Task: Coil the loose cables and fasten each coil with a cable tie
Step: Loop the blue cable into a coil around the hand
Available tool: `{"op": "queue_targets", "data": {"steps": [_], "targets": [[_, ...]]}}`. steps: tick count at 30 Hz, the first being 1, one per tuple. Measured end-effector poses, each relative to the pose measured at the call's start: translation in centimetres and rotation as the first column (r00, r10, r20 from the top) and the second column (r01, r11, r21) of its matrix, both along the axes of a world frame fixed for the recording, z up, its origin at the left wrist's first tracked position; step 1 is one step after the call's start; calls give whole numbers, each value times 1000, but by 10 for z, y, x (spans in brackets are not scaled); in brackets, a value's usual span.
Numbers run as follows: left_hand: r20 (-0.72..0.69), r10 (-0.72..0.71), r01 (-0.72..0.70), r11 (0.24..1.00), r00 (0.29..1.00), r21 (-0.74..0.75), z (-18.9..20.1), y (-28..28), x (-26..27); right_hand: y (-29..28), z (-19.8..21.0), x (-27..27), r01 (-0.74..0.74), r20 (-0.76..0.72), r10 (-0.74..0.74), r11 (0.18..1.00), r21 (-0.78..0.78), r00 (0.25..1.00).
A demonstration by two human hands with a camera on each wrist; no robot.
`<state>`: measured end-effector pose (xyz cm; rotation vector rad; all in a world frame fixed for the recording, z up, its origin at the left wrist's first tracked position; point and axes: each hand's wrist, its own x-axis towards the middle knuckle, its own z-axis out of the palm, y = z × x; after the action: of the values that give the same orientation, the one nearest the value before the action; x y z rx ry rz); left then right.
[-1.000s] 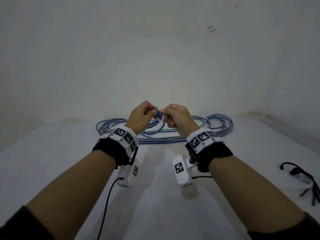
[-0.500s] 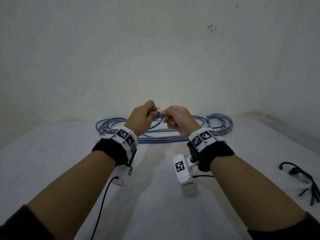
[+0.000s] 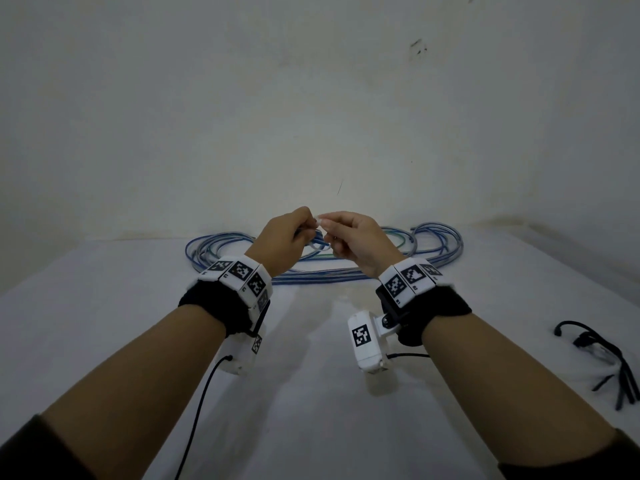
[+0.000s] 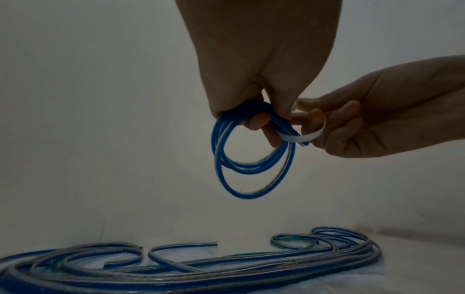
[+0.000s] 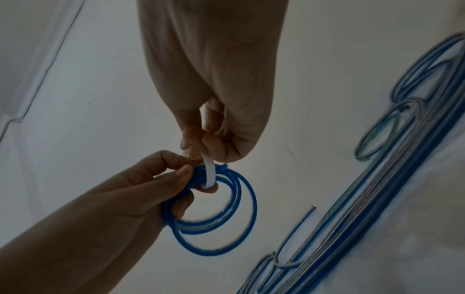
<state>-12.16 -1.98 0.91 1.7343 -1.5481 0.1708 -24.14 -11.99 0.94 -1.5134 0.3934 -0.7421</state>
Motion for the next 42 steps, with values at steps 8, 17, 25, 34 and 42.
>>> {"op": "queue_targets", "data": {"steps": [8,17,25,34,42], "targets": [[-67,-14,14,1000,998,10,-1,-1,0,-2,-1,6,-27,1,28,994,110,1000],[-48,-139,145,977,989,158,-10,8,-5,-11,2,18,230,-117,-217,967,113,969],[-225,-26,61,987,974,151,-15,5,11,-2,-5,16,-13,-73,26,986,168,997],[-169,-34,64,982,985,180,-17,8,11,2,-2,24,92,-198,-73,992,92,978],[-99,-128,140,982,987,130,-17,12,3,3,11,29,184,-111,-156,929,321,981]]}}
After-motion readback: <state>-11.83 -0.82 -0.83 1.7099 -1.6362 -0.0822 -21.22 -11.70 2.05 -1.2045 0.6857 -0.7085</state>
